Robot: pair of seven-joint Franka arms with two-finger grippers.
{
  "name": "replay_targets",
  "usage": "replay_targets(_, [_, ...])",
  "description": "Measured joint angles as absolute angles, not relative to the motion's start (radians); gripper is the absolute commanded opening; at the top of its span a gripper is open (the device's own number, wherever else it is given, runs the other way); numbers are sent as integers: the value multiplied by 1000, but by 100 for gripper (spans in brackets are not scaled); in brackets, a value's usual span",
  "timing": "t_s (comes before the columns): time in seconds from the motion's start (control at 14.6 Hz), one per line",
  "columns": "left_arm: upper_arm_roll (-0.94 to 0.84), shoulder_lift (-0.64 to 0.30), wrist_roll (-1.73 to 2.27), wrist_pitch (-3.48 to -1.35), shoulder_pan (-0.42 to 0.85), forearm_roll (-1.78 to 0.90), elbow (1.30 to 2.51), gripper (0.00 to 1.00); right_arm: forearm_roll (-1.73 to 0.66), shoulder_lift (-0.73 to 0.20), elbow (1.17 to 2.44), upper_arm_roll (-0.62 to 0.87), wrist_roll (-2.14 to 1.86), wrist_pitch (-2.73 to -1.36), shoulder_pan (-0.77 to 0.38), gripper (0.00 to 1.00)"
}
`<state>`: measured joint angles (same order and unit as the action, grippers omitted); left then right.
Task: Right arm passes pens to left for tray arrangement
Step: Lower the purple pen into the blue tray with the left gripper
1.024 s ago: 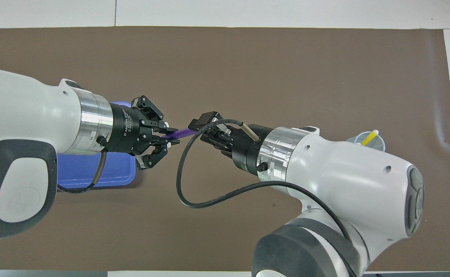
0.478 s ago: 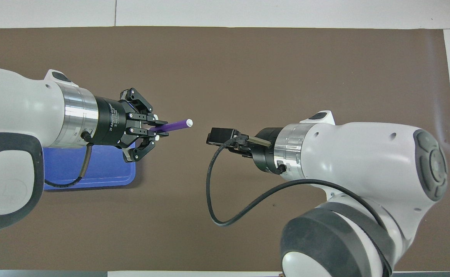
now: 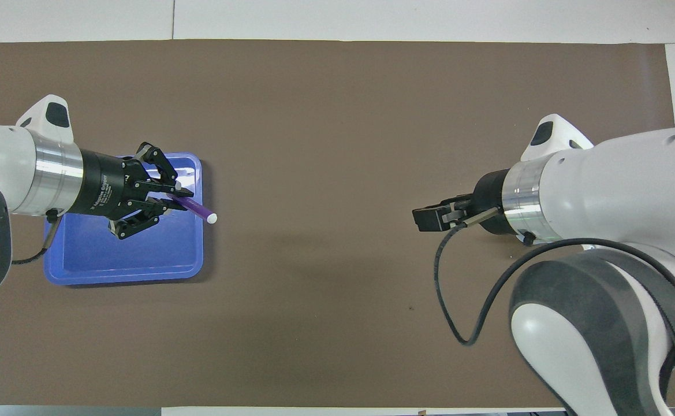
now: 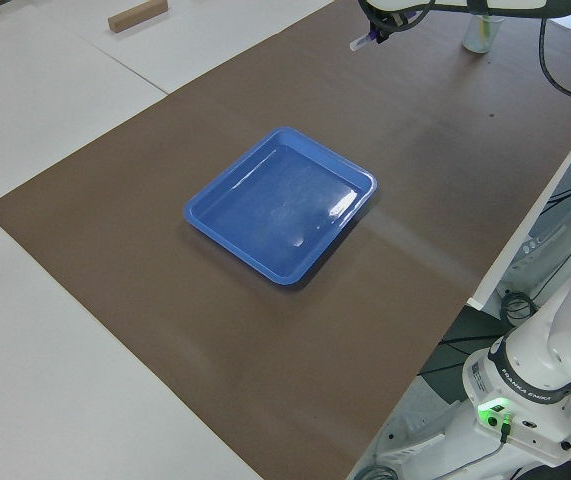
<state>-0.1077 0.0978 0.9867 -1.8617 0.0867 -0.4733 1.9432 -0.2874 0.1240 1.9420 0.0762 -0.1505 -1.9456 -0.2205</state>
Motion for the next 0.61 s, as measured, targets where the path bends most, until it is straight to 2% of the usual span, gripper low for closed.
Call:
replay_targets(0.14, [-107, 95, 740, -1859, 32, -429, 1995, 0, -161, 127, 1950, 76, -318, -1893, -188, 73])
replay_targets(0.34, [-106, 52, 403, -1865, -2, -332, 2053, 0, -48, 147, 2014, 76, -479, -1886, -124, 69])
replay_targets(0.61, [-115, -69, 152, -1982, 3, -212, 2094, 0, 80, 135, 2105, 76, -518, -1978, -62, 66])
